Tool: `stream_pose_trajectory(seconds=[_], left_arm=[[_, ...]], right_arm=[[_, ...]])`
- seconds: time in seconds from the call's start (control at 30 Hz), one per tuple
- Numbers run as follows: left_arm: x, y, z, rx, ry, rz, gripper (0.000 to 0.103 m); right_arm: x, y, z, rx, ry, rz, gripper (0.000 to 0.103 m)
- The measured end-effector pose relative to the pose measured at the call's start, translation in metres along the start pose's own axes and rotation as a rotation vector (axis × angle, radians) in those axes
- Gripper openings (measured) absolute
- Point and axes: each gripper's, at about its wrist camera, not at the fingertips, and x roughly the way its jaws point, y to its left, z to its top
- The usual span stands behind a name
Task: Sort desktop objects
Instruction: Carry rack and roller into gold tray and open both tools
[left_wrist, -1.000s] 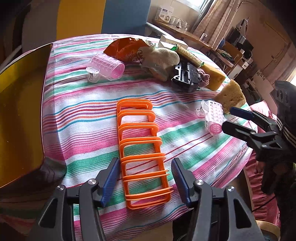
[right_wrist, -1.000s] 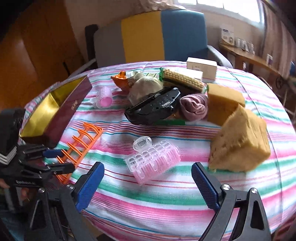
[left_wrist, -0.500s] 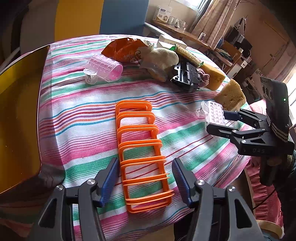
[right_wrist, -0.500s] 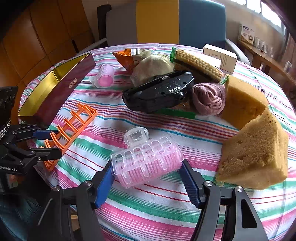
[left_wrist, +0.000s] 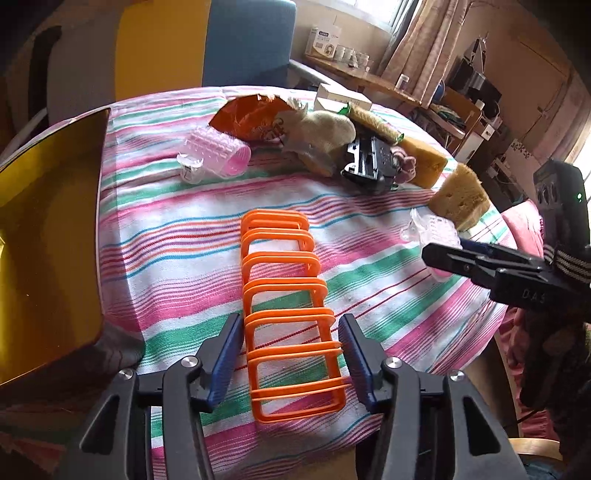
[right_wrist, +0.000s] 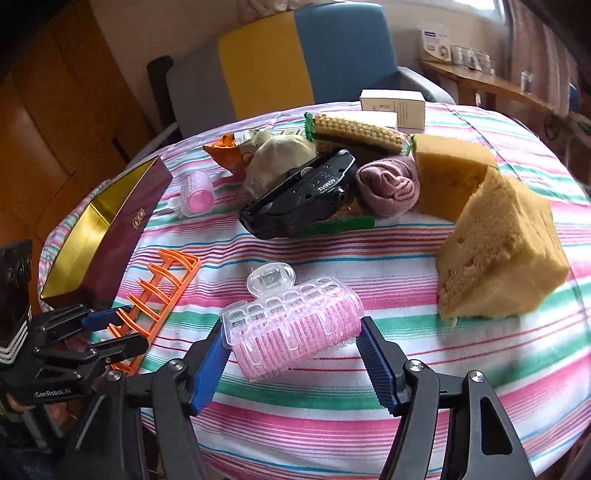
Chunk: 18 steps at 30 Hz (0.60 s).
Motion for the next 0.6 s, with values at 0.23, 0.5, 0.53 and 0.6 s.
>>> stream_pose_trajectory(seconds=[0.23, 0.5, 0.53, 0.6], left_arm=[[-0.025, -0.003, 0.004, 0.016, -0.081, 0.010, 0.054], [-0.072, 0.017, 0.015, -0.025, -0.214, 0.044, 0.054], [-0.076, 0.022, 0.015, -0.039, -0.224, 0.053, 0.054], [-0.086, 0.036, 0.016, -0.072, -0.245, 0.076, 0.054]], right_arm=[[-0.013, 0.021, 0.005, -0.006, -0.039, 0.035, 0.068], [-0.017, 0.057, 0.029, -0.059, -0.083, 0.087, 0.068], [-0.016, 0.064, 0.034, -0.070, -0.087, 0.098, 0.068], [-0.012, 0.081, 0.044, -0.095, -0.094, 0.123, 0.068]])
